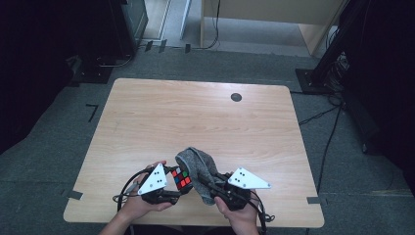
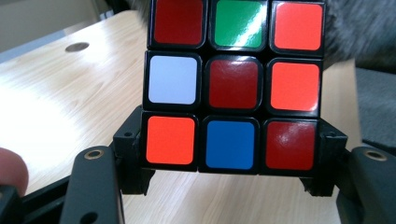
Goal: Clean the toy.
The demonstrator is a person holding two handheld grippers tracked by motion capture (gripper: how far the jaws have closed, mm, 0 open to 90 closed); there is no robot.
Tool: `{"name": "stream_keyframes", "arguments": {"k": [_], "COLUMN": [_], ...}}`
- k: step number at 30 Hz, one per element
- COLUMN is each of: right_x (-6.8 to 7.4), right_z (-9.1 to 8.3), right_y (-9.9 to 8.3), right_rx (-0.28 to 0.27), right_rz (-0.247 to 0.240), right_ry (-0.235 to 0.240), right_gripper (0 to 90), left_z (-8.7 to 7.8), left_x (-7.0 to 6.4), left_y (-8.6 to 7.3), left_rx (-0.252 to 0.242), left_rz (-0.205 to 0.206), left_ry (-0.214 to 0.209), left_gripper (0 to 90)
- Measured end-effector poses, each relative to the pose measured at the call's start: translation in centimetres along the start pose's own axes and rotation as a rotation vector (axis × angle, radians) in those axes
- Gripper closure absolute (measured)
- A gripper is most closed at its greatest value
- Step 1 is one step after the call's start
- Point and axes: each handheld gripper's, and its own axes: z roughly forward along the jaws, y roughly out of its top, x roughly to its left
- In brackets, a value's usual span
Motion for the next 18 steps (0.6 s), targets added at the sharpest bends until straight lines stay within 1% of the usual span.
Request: {"name": "stream_keyframes", "arguments": {"k": [1,2,3,4,5,6,7,9,10,11,12,13,14,15,16,17,18], "right_x": [-0.3,-0.6,-1.0,-1.2,-1.5,-1.5,-1.4,-0.4,0.0,0.4,0.8,0.8,0.5,0.0,-0.4,-0.7,-1.1], "right_z": [0.0,0.0,0.0,0.0,0.1,0.0,0.0,-0.2,-0.3,-0.3,-0.3,-0.2,-0.3,-0.3,-0.3,-0.3,-0.3], "right_y": [-0.2,-0.4,-0.7,-0.8,-1.0,-1.0,-0.9,-0.2,0.1,0.4,0.5,0.5,0.3,0.2,0.0,-0.2,-0.3], "right_rx": [-0.009,-0.005,0.016,0.031,0.054,0.047,0.034,-0.001,-0.015,-0.025,-0.02,-0.017,-0.022,-0.012,0.007,0.017,0.043], "right_rz": [0.012,0.025,0.026,0.022,0.022,0.036,0.039,0.016,0.012,0.008,-0.001,0.0,0.017,0.031,0.04,0.048,0.062], "right_ry": [-0.011,-0.024,-0.069,-0.098,-0.114,-0.1,-0.086,-0.041,-0.016,0.005,0.002,-0.012,-0.022,-0.046,-0.08,-0.093,-0.104], "right_gripper": [72.3,72.4,72.5,72.6,72.5,72.5,72.5,72.5,72.5,72.5,72.5,72.5,72.6,72.6,72.7,72.7,72.7], "left_z": [-0.1,-0.4,-0.5,-0.7,-0.7,-0.7,-0.5,-0.3,-0.2,-0.1,-0.1,-0.2,-0.4,-0.5,-0.6,-0.8,-0.8], "left_x": [0.0,0.2,0.3,0.5,0.7,0.7,0.5,0.3,0.2,0.1,0.0,0.0,0.0,0.0,0.1,0.2,0.3], "left_y": [0.0,0.0,0.0,0.0,0.1,0.1,0.1,0.0,0.0,0.0,0.1,0.2,0.2,0.3,0.2,0.2,0.3], "left_rx": [-0.002,-0.01,-0.016,-0.031,-0.036,-0.031,-0.015,0.002,0.004,-0.006,-0.018,-0.025,-0.028,-0.031,-0.036,-0.044,-0.048], "left_rz": [0.002,-0.003,-0.012,-0.029,-0.035,-0.031,-0.017,-0.003,-0.001,-0.005,-0.007,-0.007,-0.004,-0.006,-0.01,-0.014,-0.019], "left_ry": [0.001,0.0,-0.001,-0.007,-0.003,0.004,0.016,0.017,0.011,0.002,-0.006,-0.008,-0.006,-0.007,-0.007,-0.007,-0.006], "left_gripper": [33.5,33.5,33.6,33.6,33.6,33.6,33.6,33.6,33.6,33.6,33.6,33.6,33.6,33.6,33.6,33.6,33.6]}}
